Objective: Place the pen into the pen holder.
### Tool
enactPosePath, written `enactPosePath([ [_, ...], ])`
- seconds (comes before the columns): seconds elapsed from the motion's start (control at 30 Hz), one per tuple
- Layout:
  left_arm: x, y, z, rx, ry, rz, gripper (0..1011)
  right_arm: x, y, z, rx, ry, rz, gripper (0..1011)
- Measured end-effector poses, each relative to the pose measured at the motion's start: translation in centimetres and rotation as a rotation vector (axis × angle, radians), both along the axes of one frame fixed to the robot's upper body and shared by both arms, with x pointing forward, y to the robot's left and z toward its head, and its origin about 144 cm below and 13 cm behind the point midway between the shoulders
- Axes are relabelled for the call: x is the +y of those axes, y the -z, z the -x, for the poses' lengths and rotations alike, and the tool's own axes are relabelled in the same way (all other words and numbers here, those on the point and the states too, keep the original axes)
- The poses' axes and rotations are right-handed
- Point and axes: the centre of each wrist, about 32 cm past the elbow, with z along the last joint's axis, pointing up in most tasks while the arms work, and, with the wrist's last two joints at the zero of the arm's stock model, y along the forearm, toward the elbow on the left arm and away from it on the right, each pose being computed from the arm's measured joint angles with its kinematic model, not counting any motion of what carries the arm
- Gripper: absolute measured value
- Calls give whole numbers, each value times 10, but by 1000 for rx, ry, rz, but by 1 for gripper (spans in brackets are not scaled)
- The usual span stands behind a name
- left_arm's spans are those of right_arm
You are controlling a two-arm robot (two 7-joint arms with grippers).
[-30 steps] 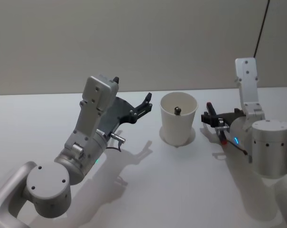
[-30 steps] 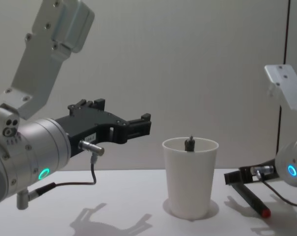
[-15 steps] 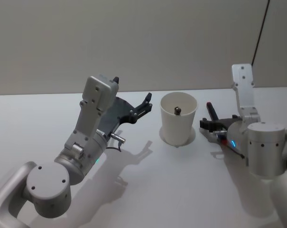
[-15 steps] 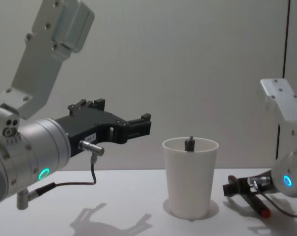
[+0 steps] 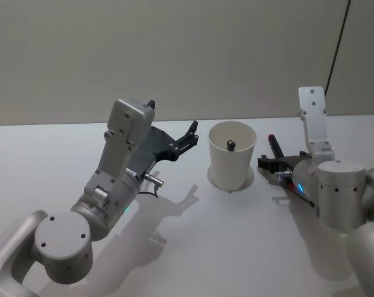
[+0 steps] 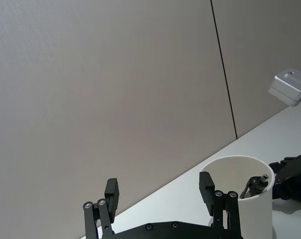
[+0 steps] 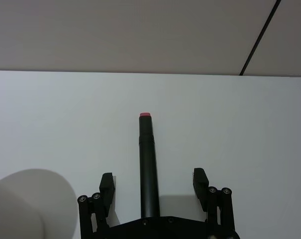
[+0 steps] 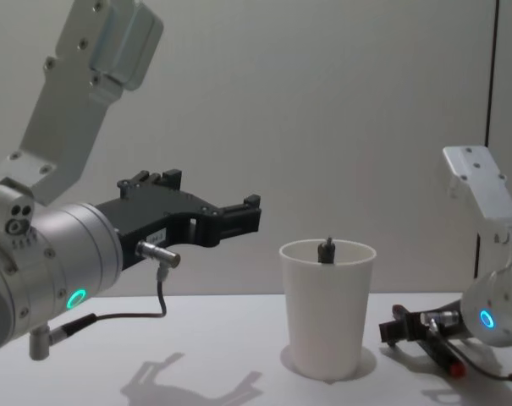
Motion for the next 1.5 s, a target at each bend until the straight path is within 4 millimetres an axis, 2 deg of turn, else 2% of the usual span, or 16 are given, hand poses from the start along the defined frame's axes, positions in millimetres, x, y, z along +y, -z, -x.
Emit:
enactPosePath([
  [0.7,0,0,0,0,0,0,1001,3,6,-3,-9,4,-1,1001],
  [1.5,0,0,0,0,0,0,1001,2,-2,3,-46,-6,-6,1001],
])
